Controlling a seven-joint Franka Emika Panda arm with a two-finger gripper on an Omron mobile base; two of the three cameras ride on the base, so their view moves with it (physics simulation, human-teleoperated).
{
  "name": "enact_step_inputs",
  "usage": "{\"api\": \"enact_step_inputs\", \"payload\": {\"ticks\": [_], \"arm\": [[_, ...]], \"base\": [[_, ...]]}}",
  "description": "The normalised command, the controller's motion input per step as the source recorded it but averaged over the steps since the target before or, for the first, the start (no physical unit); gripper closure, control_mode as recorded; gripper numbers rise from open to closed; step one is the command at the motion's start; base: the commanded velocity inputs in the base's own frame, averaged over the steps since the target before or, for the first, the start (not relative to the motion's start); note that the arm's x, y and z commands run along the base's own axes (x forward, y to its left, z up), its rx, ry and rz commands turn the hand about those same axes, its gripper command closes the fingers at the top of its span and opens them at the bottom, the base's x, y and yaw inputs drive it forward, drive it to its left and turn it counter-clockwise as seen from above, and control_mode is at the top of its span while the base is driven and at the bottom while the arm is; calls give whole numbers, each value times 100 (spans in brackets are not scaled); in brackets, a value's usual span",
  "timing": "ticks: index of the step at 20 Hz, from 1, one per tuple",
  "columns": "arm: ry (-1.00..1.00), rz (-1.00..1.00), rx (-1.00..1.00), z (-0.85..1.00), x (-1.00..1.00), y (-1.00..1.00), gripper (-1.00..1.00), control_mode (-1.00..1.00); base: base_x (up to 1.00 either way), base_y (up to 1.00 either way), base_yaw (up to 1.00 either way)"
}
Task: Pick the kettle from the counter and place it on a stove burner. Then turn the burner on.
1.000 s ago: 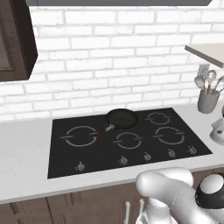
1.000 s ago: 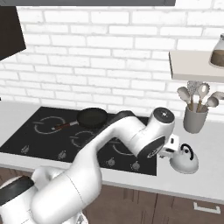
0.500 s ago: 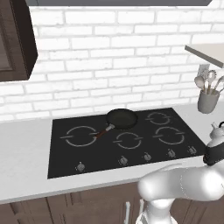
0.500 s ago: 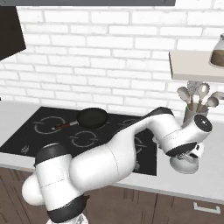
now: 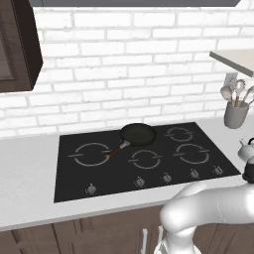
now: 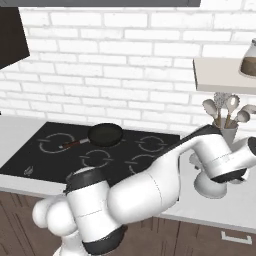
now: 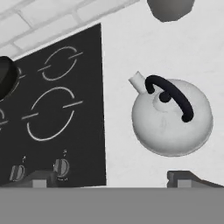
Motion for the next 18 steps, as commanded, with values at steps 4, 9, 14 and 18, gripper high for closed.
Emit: {"api": "enact_step_inputs", "payload": {"ticks": [4, 9, 14, 18], "arm": [[-19, 14, -17, -44, 24, -10, -100, -100], [-25, 5, -26, -49, 2, -5, -100, -100], [-31, 2, -28, -41, 0, 0, -100, -100], [-15, 3, -18, -17, 0, 0, -100, -100]], "base": [[0, 0, 0], [0, 0, 0], [0, 0, 0], [0, 0, 0]]}}
